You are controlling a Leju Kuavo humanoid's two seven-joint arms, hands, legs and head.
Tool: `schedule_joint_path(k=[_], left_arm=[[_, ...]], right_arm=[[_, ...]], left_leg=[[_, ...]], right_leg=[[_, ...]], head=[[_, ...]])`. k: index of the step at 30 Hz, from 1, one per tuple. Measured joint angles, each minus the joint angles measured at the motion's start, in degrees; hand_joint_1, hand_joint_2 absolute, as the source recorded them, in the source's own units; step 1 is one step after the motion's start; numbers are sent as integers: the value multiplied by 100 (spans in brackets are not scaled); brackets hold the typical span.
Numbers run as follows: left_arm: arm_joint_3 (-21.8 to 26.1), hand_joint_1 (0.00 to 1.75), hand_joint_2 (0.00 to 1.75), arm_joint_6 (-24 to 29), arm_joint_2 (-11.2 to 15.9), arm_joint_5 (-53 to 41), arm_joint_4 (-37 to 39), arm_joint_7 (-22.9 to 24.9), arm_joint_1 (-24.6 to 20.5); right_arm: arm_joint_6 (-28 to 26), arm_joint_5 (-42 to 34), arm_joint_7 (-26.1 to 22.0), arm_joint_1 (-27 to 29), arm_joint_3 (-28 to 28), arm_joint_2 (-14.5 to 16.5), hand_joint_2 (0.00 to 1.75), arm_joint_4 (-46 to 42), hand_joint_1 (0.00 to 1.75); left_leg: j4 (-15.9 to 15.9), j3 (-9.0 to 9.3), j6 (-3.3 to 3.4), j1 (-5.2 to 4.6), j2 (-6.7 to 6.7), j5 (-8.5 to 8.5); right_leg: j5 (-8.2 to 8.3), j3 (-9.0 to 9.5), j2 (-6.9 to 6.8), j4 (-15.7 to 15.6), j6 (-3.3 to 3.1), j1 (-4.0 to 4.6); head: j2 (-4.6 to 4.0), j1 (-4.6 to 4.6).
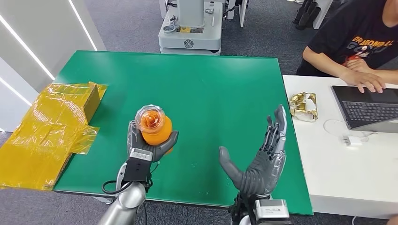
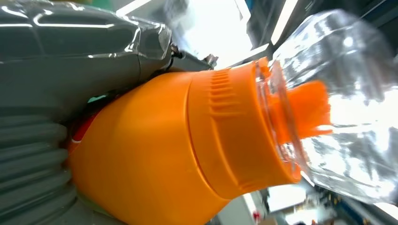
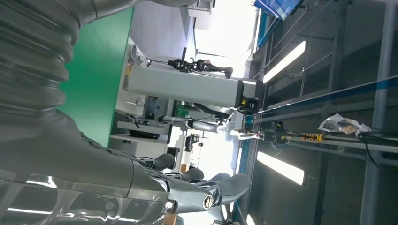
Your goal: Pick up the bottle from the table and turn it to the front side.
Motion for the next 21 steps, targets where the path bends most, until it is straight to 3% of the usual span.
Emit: schedule_joint_path(k=[7,10,17,21], left_arm=[[170,175,175,62,167,-357,-224,94,96],[192,175,175,173,295,-990,-233,284,102],[391,175,175,915,1061,-2806,-215,731,63],[482,175,175,797,1458,-3644,15,1093,-90]], right_arm=[[-1,-19,-3,64,-39,-9,175,-66,0],[-4,-96,-39,103,-49,-21,175,-79,0],[-20,-311,-218,205,-62,-66,175,-103,0],[33,-333,-192,318,-67,-104,175,-184,0]], left_leg=[[0,0,0,0,-1,0],[0,0,0,-1,-1,0],[-1,2,-2,5,8,1],[-2,1,-4,5,6,2]], right_leg=[[-1,1,-1,0,0,0],[0,2,-1,0,0,0],[-1,-7,10,2,-4,1],[-3,-7,6,4,-7,3]], head=[[0,1],[0,2],[0,0],[0,1]])
